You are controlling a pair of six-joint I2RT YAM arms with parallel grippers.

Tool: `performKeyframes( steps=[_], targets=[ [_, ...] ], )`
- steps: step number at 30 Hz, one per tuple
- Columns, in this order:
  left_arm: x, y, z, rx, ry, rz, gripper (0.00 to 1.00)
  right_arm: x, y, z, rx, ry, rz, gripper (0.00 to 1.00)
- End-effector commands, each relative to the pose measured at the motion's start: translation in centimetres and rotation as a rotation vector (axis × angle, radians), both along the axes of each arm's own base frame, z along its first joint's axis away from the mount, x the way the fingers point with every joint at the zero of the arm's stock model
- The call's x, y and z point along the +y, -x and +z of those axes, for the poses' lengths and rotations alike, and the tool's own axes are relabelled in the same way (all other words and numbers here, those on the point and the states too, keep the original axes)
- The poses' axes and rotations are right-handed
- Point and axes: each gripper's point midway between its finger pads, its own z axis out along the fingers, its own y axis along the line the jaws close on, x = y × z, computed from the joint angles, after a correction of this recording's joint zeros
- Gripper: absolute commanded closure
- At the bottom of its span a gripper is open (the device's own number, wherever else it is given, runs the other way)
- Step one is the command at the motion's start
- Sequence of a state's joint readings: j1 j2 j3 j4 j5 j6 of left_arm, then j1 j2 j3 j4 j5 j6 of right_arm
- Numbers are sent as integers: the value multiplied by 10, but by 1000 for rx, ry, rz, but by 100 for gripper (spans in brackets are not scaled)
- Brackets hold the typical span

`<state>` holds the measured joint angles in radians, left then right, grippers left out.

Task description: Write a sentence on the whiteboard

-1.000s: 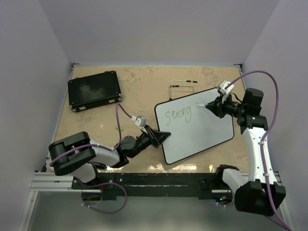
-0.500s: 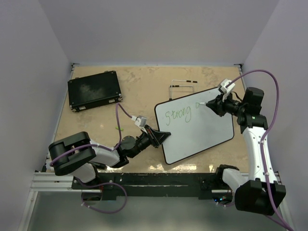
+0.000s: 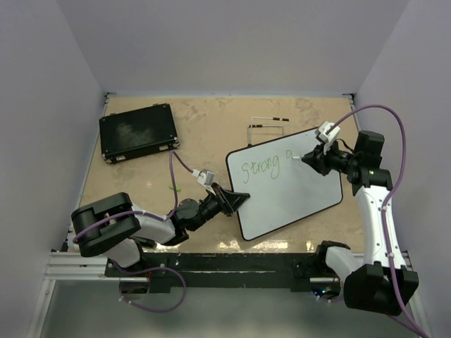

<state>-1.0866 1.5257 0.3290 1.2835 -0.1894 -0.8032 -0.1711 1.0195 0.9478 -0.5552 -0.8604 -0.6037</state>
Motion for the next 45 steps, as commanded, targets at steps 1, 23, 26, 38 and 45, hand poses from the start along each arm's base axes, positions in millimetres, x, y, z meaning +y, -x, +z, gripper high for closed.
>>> performKeyframes(
  steps=[1,23,26,38,45],
  targets=[
    [-3,6,-4,-112,-81,-42,100,-5,8,-3,3,56,-12,100],
    [-6,6,-5,-113,-83,-51,100,-1,-16,27,-57,-28,-30,100],
    [-6,6,-5,-113,-83,-50,100,-6,-20,28,-67,-21,-65,100],
    [-5,7,-6,-111,-83,-51,100,-16,-26,41,-127,-4,-146,100],
    [-4,7,-5,-112,-82,-50,100,-3,-16,58,-173,-39,-72,100]
  ],
)
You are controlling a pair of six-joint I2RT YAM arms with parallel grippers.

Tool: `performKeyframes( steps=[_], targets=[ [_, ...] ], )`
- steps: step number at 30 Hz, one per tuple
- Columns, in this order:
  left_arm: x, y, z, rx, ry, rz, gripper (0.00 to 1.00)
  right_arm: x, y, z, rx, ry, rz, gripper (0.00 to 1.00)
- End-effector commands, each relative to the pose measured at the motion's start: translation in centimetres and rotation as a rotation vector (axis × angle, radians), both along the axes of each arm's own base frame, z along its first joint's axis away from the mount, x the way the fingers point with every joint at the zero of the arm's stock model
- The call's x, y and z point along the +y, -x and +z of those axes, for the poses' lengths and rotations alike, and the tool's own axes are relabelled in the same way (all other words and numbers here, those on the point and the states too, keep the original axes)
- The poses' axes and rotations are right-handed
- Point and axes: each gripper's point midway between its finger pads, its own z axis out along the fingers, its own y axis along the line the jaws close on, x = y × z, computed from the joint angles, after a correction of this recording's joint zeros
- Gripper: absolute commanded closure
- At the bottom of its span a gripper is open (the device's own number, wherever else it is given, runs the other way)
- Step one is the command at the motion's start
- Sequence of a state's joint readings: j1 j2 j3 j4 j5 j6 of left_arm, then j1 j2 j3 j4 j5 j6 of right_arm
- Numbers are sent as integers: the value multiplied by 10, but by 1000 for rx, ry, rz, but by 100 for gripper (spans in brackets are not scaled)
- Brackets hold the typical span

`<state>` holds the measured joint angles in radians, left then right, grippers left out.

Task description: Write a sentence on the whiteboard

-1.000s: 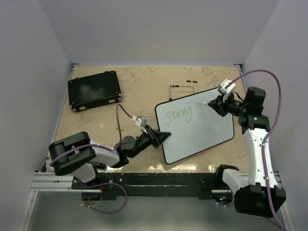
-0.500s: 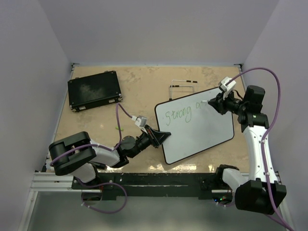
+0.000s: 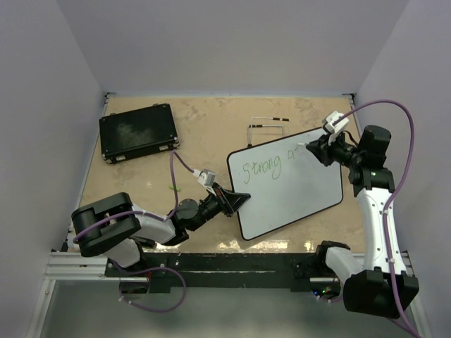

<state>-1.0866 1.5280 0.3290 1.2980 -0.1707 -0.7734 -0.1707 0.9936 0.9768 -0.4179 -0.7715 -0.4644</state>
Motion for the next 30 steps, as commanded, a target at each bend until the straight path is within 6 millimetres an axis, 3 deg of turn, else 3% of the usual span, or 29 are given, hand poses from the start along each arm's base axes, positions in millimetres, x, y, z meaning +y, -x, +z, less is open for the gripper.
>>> performKeyframes(
  steps=[1,14,30],
  targets=[
    [-3,5,-8,-81,-75,-35,100,8,3,24,-78,-16,50,100],
    [-3,5,-7,-83,-72,-36,100,2,-1,-2,8,0,27,100],
    [-3,5,-7,-84,-70,-33,100,2,29,-38,110,79,66,100]
  ],
)
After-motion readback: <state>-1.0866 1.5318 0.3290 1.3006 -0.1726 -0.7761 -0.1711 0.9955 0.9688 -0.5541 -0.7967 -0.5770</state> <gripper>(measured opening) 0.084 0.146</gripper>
